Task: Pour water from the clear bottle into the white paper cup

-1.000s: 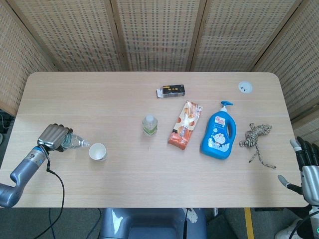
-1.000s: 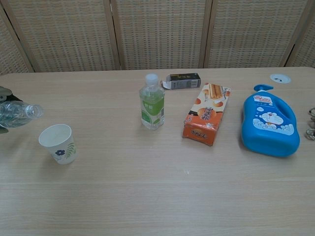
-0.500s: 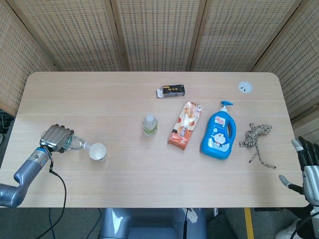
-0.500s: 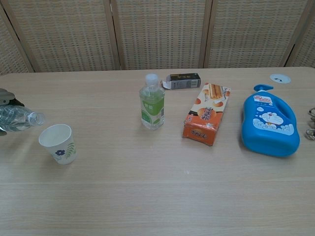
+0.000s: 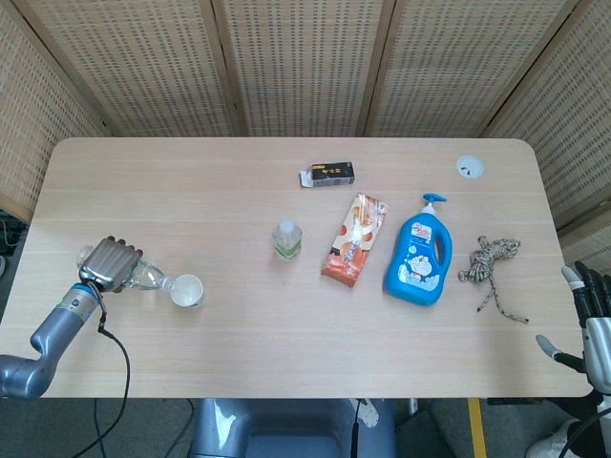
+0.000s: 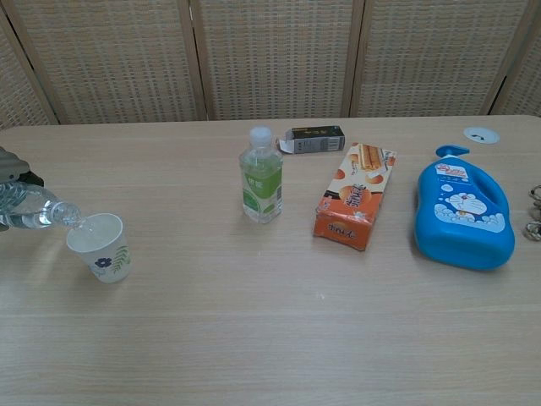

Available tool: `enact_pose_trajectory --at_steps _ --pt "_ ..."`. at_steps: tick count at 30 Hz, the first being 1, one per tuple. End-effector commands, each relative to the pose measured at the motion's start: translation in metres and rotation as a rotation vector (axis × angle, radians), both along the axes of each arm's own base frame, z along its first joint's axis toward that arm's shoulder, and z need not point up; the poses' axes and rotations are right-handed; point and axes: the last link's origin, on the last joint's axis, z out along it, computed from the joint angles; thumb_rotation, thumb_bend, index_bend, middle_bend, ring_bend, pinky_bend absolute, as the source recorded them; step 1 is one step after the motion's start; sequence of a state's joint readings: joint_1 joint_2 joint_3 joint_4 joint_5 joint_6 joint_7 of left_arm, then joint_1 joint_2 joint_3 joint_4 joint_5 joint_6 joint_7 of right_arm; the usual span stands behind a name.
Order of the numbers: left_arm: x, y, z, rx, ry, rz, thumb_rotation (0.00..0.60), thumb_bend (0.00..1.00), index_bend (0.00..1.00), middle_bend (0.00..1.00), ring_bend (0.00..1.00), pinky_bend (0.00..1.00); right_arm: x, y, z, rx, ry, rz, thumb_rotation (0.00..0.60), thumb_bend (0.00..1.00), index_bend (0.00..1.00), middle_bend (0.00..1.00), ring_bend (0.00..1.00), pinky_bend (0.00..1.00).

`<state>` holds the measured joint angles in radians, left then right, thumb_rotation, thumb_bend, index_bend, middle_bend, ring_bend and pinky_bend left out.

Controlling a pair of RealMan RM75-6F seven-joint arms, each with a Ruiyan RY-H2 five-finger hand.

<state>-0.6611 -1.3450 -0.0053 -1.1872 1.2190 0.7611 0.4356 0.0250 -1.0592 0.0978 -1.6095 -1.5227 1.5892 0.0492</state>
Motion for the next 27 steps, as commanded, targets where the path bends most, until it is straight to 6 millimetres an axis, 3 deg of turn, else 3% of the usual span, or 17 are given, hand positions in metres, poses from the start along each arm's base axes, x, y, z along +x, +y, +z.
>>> enact_pose_trajectory --at_steps 1,15,27 --pt "-0.0003 0.0 0.0019 0.009 0.017 -0.006 0.6 0.71 0.67 0.53 0.35 0.4 -0.0001 0.0001 0.0005 -0.001 -0.001 0.0 0.6 0.0 0.0 0.0 0.0 0.0" --pt "-0.0005 -0.0017 0.0014 0.024 -0.045 0.019 0.6 0.71 0.67 0.53 0.35 0.4 0.0 0.0001 -0.0005 0.002 0.004 -0.001 0.6 0.0 0.0 0.0 0.0 0.0" --pt "0.0046 0.001 0.008 0.063 -0.477 0.145 0.6 0.71 0.67 0.53 0.35 0.4 0.0001 -0.0001 -0.002 0.005 0.01 -0.003 0.6 0.0 0.0 0.0 0.0 0.0"
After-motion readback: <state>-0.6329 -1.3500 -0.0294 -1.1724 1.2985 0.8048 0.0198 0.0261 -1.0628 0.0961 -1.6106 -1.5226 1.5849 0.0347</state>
